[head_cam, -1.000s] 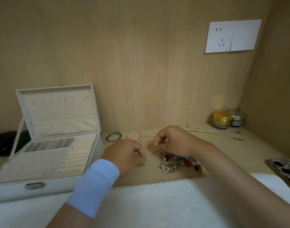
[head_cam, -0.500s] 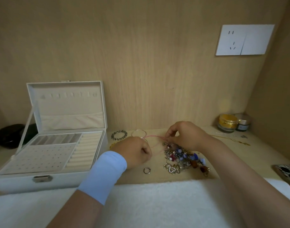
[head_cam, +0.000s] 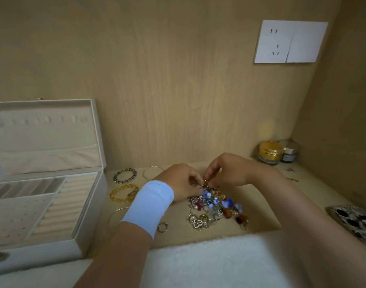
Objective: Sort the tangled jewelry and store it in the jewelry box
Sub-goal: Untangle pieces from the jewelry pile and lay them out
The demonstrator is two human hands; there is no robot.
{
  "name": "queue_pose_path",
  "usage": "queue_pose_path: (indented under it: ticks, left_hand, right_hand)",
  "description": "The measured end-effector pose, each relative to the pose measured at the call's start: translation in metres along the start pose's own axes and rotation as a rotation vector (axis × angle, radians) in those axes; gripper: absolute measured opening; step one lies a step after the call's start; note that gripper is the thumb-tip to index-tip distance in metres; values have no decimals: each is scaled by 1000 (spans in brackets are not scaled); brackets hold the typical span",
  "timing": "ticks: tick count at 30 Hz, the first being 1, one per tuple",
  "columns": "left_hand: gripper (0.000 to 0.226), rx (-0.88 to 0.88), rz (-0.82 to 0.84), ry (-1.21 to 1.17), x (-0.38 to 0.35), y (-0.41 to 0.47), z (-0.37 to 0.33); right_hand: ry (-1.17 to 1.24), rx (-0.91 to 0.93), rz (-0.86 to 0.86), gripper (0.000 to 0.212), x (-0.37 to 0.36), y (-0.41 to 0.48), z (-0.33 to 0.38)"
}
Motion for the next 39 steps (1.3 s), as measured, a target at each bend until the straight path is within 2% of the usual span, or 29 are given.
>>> queue_pose_path:
  ticks: [5, 11, 14, 16, 18, 21, 27, 34, 39]
  left_hand:
    - [8, -53, -63, 0, -5, 11, -4]
    - [11, -57, -57, -8, -4, 12, -1]
    - [20, -73, -123, 7, -1, 13, -4]
    - [16, -99, -151, 5, -1, 13, -10]
    - [8, -116, -123, 57, -6, 14, -15]
    - [16, -102, -68, 115, -11, 13, -13]
    - [23, -107, 2, 55, -6, 10, -9]
    - [29, -74, 12, -2, -3, 7, -9]
    - [28, -54, 13, -6, -1, 6, -8]
  right_hand:
    - [18, -5, -54, 9, 2, -3, -18]
    - [-28, -50, -96, 9, 18, -5, -29]
    - [7, -35, -94, 5, 18, -6, -24]
    - [-31, -36, -65, 10, 11, -5, -21]
    - [-72, -33, -37, 11, 5, -4, -21]
    - [-108, -64, -34, 7, 8, -4, -27]
    - [-129, -101, 37, 16, 13, -8, -32]
    - [-100, -58, -32, 7, 9, -5, -20]
    - [-166, -61, -49, 10, -1, 2, -19]
Point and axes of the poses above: each hand's wrist, its own y-axis towards the middle knuckle, its own x-axis out of the back of the hand, z = x × y, the point moved 7 cm from there along y, towards the middle knuckle, and after that the axes turned 9 degrees about -x, right-handed, at the moved point
